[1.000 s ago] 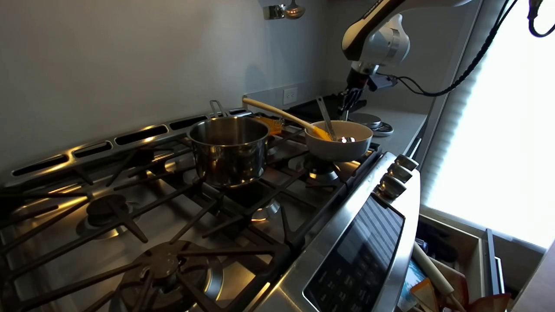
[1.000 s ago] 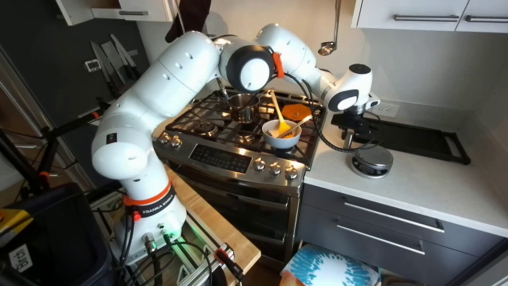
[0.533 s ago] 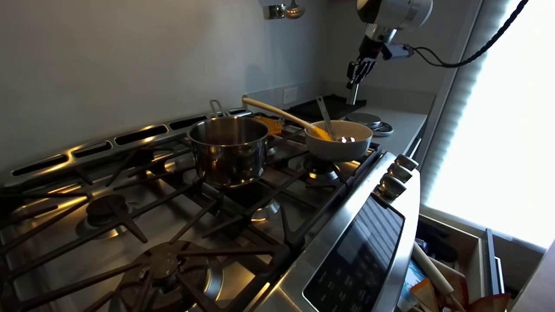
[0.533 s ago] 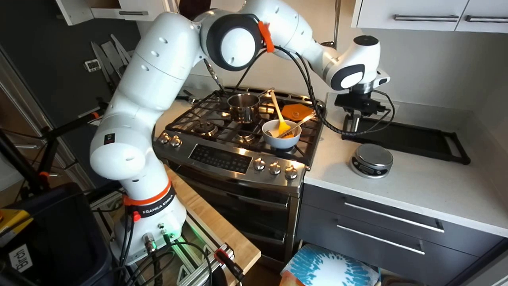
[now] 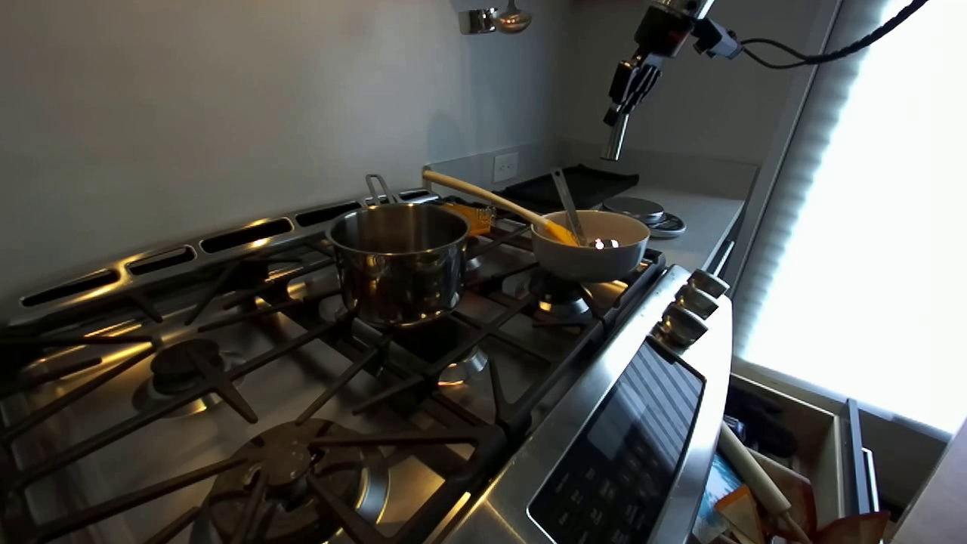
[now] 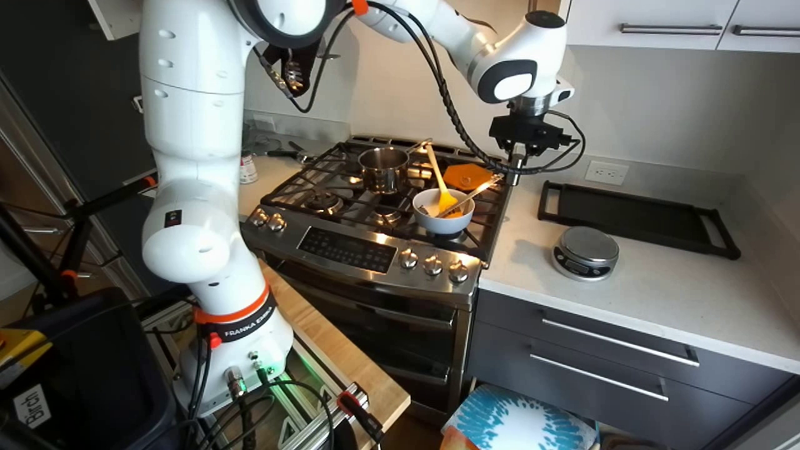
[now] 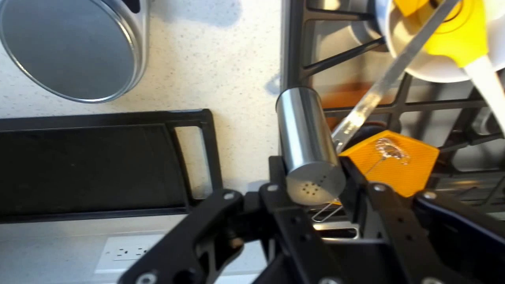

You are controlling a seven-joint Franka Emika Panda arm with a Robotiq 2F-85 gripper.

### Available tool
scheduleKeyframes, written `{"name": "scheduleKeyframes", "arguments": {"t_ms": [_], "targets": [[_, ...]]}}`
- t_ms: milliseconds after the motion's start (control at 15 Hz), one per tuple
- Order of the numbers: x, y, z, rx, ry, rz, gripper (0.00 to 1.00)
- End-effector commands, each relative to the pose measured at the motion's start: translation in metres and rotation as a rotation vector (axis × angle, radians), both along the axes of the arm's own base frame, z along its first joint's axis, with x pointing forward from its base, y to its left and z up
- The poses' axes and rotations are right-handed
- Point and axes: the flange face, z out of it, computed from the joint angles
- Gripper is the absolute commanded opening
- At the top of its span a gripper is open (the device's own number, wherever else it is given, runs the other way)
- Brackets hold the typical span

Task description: Pick up the small silver object on the right and put it in the pot on the stove

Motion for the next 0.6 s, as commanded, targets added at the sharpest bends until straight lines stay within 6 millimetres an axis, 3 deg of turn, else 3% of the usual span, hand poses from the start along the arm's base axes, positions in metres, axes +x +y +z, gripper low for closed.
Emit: {"name": "scheduleKeyframes", "arguments": {"t_ms": [0,400,467,533], "targets": [[-0.039,0.040,0.022,0.049,-0.035,0.143,0.12],[-0.016,0.137,0.034,0.077,-0.129,0.429,0.12],[-0.016,0.122,0.038,0.058,-0.116,0.358,0.12],[-0.014,0.133,0.038,0.061,-0.116,0.375,0.37]]}}
